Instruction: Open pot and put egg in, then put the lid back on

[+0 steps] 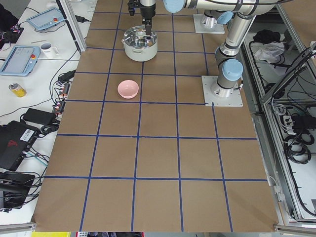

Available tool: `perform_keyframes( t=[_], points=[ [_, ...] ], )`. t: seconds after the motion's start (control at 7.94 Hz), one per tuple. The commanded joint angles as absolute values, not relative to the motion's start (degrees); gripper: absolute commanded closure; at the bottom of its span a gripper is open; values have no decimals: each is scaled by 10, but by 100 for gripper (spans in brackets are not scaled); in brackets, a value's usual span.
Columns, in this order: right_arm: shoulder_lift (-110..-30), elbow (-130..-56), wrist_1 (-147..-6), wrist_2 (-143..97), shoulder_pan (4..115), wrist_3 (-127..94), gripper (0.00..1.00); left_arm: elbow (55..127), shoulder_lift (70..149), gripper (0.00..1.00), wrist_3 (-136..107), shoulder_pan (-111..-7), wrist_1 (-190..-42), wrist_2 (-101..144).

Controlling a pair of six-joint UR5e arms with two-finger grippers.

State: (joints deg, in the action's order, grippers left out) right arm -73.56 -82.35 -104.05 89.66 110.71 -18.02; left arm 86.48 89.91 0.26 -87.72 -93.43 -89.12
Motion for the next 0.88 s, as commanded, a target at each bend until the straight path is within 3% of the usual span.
perform_keyframes(
  t=[0.0,0.38,0.76],
  points=[
    [-792,-824,-975,901,1014,-173,0,865,899,0,3,-877,-934,-891],
    [-824,-825,-948,922,932,-74,0,865,899,0,3,-877,-933,-890],
    [-834,-829,-945,924,918,-61,0,865,899,0,3,-877,-933,-890]
  ],
)
